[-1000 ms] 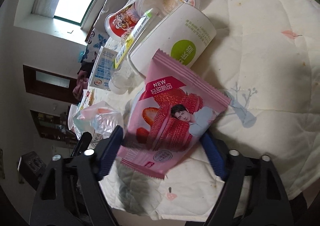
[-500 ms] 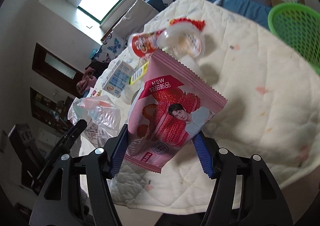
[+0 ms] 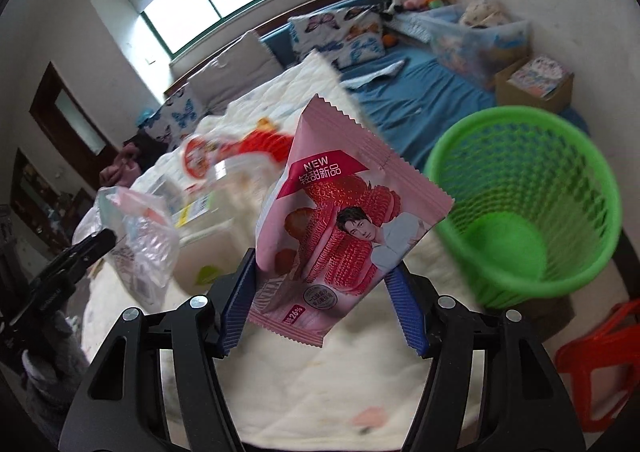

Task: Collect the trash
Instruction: 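Carry the pink wrapper to the green basket and release it with the right tool, then drop the clear plastic bag into the green basket with the left tool, then grasp the white paper cup with the left tool and lift it, then grasp the round clear plastic container with the right tool while the left tool holds the cup, then carry the container over the green basket and release it with the right tool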

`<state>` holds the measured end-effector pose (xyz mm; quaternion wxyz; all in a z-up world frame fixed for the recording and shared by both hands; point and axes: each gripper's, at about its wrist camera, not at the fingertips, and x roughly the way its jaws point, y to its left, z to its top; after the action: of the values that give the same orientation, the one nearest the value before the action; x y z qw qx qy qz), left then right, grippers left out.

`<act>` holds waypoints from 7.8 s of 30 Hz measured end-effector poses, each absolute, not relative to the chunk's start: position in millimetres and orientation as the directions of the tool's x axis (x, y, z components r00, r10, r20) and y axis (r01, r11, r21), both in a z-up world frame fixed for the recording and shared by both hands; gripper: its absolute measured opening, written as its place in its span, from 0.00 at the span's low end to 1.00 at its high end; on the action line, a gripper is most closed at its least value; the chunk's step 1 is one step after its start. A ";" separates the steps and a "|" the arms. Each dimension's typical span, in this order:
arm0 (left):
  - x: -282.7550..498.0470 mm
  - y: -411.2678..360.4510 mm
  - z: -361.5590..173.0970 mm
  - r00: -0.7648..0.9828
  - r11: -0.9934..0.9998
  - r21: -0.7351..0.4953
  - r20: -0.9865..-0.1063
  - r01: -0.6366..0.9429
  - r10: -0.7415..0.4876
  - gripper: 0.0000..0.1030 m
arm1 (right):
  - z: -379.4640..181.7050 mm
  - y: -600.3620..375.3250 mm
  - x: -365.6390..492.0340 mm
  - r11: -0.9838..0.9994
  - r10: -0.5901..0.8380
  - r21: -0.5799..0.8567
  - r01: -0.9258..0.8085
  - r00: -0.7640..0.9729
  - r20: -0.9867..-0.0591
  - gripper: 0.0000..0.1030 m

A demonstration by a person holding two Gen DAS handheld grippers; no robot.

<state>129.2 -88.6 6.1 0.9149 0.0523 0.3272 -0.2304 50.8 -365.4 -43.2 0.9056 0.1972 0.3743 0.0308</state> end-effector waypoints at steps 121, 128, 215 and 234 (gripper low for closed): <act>179.1 -162.9 -53.1 0.375 0.521 0.151 -0.855 0.840 -0.357 0.58 | -50.6 -407.6 53.3 0.967 0.064 0.223 0.124 0.727 -0.683 0.80; 180.2 -164.5 -61.7 0.407 0.499 0.219 -0.861 0.838 -0.306 0.58 | -52.5 -400.3 59.7 0.969 0.078 0.222 0.108 0.720 -0.690 0.80; 139.3 -38.0 -30.2 0.526 0.817 -0.063 -0.736 0.573 -0.426 0.56 | -48.7 -264.9 266.2 0.900 0.435 0.381 -0.210 0.410 -0.802 0.85; 127.2 -96.9 -11.6 0.495 0.756 -0.077 -0.712 0.650 -0.498 0.56 | -4.4 -357.4 174.3 0.883 0.446 0.444 -0.151 0.561 -0.697 0.85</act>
<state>127.2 -96.9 -11.6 0.8587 0.1011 0.3751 -0.3342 174.3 -357.4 -4.4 0.8672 0.1693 0.4356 0.1721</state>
